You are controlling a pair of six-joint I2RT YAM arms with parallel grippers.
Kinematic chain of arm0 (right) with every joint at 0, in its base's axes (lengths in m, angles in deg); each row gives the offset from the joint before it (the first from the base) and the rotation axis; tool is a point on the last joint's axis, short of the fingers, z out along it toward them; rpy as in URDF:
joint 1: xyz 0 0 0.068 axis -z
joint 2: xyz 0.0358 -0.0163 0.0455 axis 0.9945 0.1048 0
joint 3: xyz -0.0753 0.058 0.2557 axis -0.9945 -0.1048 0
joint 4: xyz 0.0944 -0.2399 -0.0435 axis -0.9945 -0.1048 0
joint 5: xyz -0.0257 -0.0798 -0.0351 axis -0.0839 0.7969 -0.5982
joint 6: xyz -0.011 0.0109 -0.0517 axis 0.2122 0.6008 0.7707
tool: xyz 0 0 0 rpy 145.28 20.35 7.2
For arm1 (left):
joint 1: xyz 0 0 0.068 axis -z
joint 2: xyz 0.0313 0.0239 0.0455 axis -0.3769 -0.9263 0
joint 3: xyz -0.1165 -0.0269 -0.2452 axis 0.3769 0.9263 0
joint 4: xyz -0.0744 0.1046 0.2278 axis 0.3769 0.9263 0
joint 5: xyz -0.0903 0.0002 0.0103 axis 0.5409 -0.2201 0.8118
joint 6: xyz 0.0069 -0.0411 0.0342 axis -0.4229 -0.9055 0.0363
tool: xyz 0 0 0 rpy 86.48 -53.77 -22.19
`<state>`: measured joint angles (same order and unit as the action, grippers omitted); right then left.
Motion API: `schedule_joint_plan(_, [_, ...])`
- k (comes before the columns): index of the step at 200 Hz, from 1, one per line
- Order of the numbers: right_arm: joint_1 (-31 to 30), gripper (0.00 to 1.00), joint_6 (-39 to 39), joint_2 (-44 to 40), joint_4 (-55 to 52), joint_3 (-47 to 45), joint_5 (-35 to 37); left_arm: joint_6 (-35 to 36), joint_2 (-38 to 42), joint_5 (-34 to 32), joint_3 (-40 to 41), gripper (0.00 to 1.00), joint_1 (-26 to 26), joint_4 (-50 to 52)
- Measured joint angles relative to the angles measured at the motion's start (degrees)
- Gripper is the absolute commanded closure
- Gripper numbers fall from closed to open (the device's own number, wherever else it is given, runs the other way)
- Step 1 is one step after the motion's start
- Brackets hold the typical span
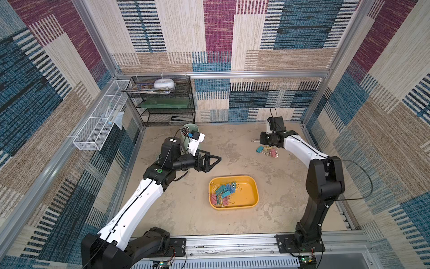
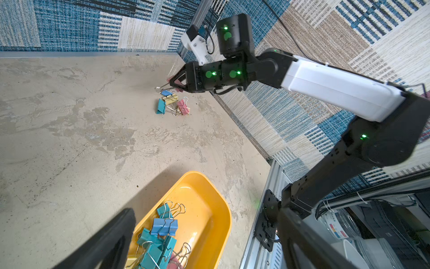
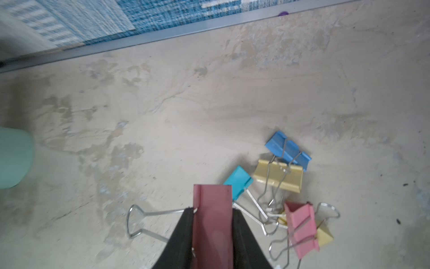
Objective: Put the binder clips in the storage box
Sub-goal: Pick up the binder clip at the center of the board, then place the binder clip in the storage box.
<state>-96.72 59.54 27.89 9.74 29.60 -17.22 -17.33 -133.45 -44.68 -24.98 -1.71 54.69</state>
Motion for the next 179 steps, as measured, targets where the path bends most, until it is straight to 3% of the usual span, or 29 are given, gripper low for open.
schedule_joint_plan(49, [-4.52,0.78,-6.03,-23.71,5.92,-20.39,-5.22,-0.04,0.00,0.00,0.00,0.01,0.00,0.02])
schedule_joint_plan(98, [-15.06,0.79,-16.59,-41.22,11.04,-38.36,-8.66,-0.02,0.02,-0.02,0.00,0.00,0.00,0.02])
schedule_joint_plan(126, [-21.75,0.79,-22.86,-41.27,14.60,-45.33,-10.49,0.00,0.02,-0.02,0.00,0.01,0.00,0.02])
schedule_joint_plan(179, [-28.89,0.79,-29.55,-30.23,24.11,-51.84,-14.78,0.02,0.02,-0.04,0.00,0.01,0.00,0.02])
